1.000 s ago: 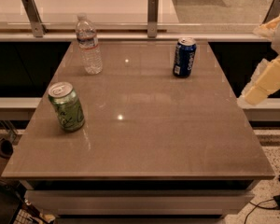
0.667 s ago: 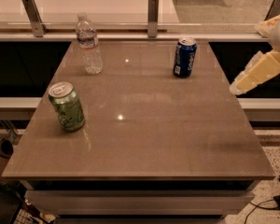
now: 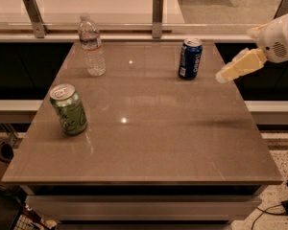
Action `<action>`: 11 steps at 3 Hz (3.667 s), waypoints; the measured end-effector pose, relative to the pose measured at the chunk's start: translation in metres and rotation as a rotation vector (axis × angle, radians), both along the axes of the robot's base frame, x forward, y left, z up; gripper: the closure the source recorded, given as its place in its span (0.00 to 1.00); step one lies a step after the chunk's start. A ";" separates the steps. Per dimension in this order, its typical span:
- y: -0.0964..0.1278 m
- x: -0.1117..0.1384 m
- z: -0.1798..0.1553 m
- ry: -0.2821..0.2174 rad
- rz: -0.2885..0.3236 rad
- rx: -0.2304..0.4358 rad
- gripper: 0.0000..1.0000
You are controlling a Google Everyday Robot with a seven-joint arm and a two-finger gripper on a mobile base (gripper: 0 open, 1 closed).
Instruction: Move pepsi can near green can
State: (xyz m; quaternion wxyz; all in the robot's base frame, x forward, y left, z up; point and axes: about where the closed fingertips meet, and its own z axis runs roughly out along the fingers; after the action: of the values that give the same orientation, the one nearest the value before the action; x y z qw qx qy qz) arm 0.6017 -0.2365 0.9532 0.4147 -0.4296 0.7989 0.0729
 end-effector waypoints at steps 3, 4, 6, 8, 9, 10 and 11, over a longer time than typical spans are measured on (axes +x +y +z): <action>0.037 0.063 -0.014 -0.121 0.025 0.257 0.00; 0.038 0.064 -0.014 -0.120 0.026 0.258 0.00; 0.059 0.090 -0.044 -0.123 0.056 0.370 0.00; 0.074 0.102 -0.064 -0.130 0.063 0.445 0.00; 0.082 0.108 -0.070 -0.138 0.070 0.488 0.00; 0.089 0.112 -0.072 -0.156 0.071 0.515 0.18; 0.092 0.113 -0.073 -0.155 0.076 0.516 0.41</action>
Offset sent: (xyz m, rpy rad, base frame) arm 0.0528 0.0254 -0.0165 0.2585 -0.0807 -0.0067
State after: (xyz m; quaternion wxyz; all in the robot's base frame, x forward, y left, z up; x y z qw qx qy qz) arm 0.7143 -0.1447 0.8805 0.5671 -0.3436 0.7033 0.2563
